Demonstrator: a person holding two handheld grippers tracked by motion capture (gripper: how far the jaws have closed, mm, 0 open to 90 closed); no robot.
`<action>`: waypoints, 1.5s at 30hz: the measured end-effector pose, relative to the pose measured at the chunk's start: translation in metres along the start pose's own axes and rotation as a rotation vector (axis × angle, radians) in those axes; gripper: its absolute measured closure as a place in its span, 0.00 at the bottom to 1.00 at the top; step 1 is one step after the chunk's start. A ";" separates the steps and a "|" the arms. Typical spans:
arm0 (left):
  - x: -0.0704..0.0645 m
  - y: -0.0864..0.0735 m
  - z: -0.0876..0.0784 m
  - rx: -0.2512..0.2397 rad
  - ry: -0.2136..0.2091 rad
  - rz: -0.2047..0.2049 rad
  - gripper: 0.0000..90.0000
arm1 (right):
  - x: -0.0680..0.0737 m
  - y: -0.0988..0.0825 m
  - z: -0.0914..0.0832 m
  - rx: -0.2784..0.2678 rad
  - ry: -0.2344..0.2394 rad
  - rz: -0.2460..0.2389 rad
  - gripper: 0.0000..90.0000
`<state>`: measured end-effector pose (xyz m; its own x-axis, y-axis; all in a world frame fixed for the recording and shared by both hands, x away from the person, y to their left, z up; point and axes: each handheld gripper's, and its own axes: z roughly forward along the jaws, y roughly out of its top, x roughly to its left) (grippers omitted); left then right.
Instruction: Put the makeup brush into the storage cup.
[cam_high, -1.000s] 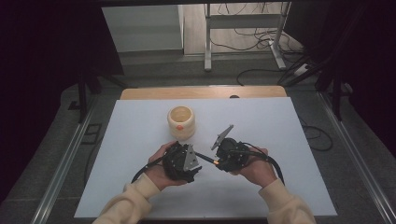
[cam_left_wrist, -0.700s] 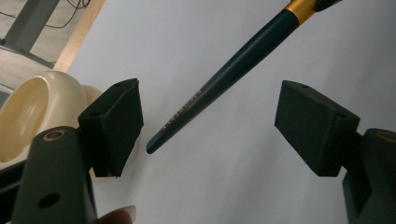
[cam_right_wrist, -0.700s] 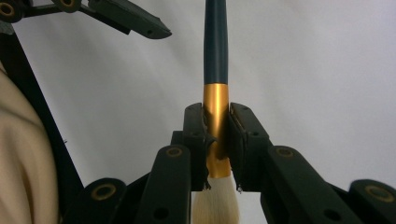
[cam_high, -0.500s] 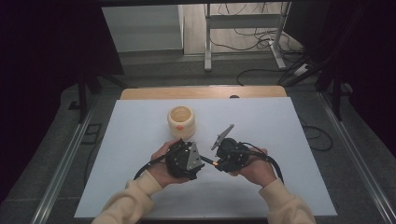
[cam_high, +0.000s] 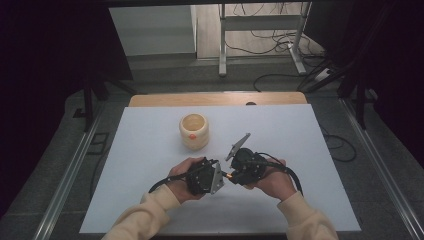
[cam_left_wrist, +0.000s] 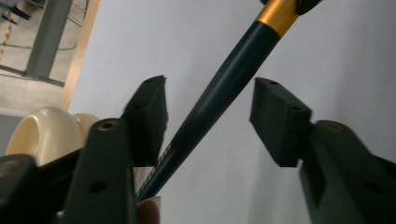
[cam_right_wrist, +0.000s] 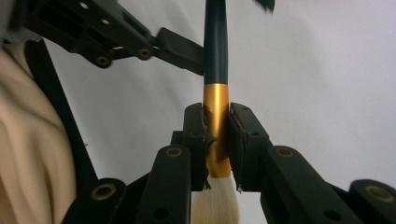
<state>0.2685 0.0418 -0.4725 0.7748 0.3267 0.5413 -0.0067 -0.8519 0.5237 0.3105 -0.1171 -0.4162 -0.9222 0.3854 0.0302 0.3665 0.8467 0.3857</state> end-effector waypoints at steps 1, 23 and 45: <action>0.000 0.001 -0.003 0.019 0.007 0.056 0.64 | 0.001 0.000 0.000 -0.003 0.003 0.003 0.87; -0.011 -0.003 -0.005 -0.014 -0.087 0.087 0.87 | -0.001 0.000 -0.002 -0.045 0.030 0.006 0.81; 0.002 -0.007 -0.011 0.061 -0.106 0.078 0.87 | -0.023 -0.025 -0.041 -0.421 -0.170 0.207 0.43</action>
<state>0.2629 0.0534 -0.4676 0.8358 0.2161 0.5047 -0.0336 -0.8975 0.4398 0.3176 -0.1620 -0.3888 -0.7895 0.6137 0.0081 0.4258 0.5382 0.7273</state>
